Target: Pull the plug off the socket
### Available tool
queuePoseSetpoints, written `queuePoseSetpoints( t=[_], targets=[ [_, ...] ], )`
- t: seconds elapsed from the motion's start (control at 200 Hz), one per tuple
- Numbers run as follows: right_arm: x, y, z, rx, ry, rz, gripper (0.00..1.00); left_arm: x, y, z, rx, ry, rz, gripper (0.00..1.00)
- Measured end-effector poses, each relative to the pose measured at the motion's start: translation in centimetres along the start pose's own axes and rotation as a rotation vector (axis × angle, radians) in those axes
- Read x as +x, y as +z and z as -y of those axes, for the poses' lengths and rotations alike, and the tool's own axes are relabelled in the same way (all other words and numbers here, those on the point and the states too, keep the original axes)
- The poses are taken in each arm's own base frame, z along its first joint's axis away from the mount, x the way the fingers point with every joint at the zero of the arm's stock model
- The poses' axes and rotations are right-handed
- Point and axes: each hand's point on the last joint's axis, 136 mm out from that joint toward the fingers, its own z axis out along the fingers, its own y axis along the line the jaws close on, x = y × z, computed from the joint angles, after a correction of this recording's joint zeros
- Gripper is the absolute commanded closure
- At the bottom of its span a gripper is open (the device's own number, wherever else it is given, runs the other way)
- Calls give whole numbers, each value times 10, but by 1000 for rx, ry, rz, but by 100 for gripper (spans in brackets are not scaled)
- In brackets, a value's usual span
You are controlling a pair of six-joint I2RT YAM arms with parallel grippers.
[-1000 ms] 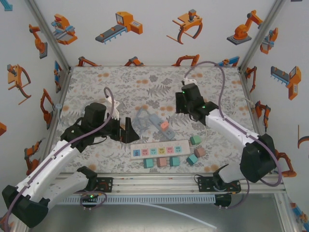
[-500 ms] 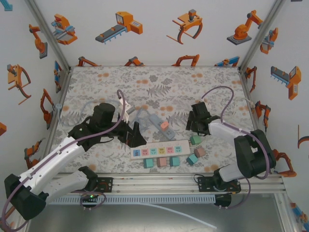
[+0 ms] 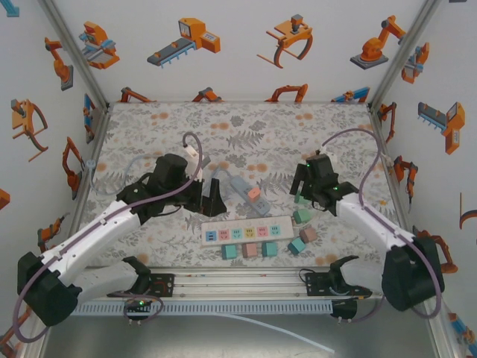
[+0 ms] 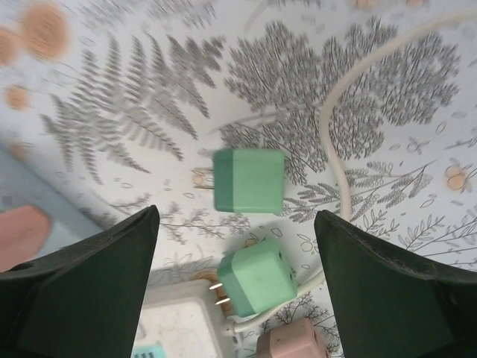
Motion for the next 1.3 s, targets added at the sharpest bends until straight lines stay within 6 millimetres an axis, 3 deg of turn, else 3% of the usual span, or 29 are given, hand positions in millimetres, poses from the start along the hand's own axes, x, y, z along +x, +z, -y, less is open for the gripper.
queuePoseSetpoints(
  t=[0.185, 0.28, 0.486, 0.586, 0.671, 0.776, 0.986, 1.126, 1.302],
  targets=[
    [-47, -55, -23, -152, -58, 234, 30, -22, 13, -56, -192, -248, 48, 3],
    [-54, -70, -45, -217, -153, 289, 30, -29, 29, -80, -250, -355, 45, 3],
    [-36, -66, -131, -354, -437, 204, 29, -47, 75, -98, -303, -498, 2, 3],
    [-14, -58, -179, -440, -604, 136, 26, -55, 90, -100, -298, -537, 11, 5],
    [7, -45, -203, -499, -719, 63, 24, -56, 100, -99, -296, -565, 7, 7],
    [31, -21, -211, -517, -807, -30, 23, -51, 114, -100, -298, -591, -8, 9],
    [74, 23, -196, -461, -906, -202, 23, -31, 135, -101, -310, -605, -73, 13],
    [90, 34, -185, -434, -929, -267, 30, -28, 139, -95, -303, -593, -84, 18],
    [90, 35, -187, -440, -926, -252, 34, -18, 149, -86, -295, -573, -116, 23]
  ],
)
